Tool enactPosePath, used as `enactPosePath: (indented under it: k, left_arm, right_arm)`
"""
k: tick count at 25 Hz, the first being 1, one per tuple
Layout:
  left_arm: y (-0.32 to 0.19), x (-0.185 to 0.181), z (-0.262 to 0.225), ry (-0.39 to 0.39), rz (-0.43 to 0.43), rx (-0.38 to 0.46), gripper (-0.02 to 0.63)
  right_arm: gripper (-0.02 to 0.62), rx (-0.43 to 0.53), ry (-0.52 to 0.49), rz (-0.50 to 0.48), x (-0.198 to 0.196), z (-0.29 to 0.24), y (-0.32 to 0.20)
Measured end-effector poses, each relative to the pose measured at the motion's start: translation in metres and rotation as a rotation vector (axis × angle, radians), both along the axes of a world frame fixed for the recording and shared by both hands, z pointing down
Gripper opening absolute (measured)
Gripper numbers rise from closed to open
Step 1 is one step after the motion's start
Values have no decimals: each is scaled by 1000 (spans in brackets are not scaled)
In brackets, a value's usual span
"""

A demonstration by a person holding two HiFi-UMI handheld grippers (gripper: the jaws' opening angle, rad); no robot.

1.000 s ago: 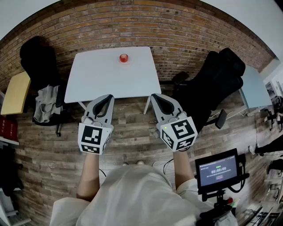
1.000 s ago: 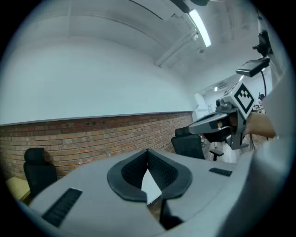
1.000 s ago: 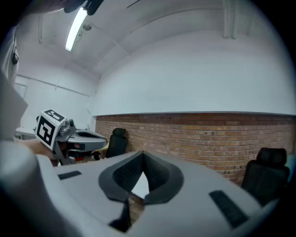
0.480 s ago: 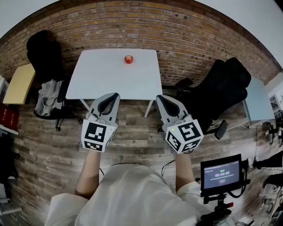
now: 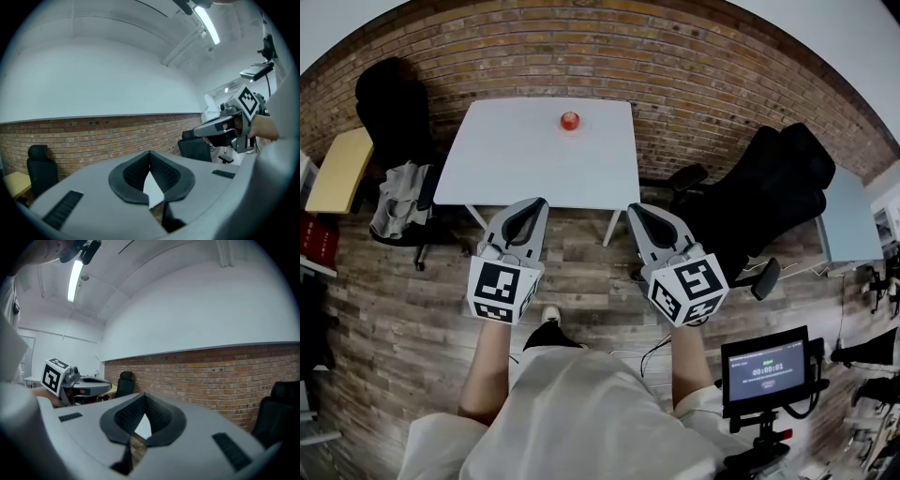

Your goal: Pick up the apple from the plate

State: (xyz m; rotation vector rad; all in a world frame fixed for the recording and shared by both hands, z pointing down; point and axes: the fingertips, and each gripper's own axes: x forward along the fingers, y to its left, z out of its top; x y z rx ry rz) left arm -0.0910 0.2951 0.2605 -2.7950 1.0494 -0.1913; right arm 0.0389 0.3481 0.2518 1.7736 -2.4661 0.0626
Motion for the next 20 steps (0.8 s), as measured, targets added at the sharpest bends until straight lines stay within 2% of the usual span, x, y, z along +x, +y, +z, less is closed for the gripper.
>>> enactPosePath:
  k: [9,20]
  left_arm:
    - [-46,16,19,-30,13,5,6]
    - [-169,40,18,-34,59,-5,6]
  right_arm:
    - [2,-21,0,9,14,20,-47]
    - [2,-41,28,36,30,16,-164]
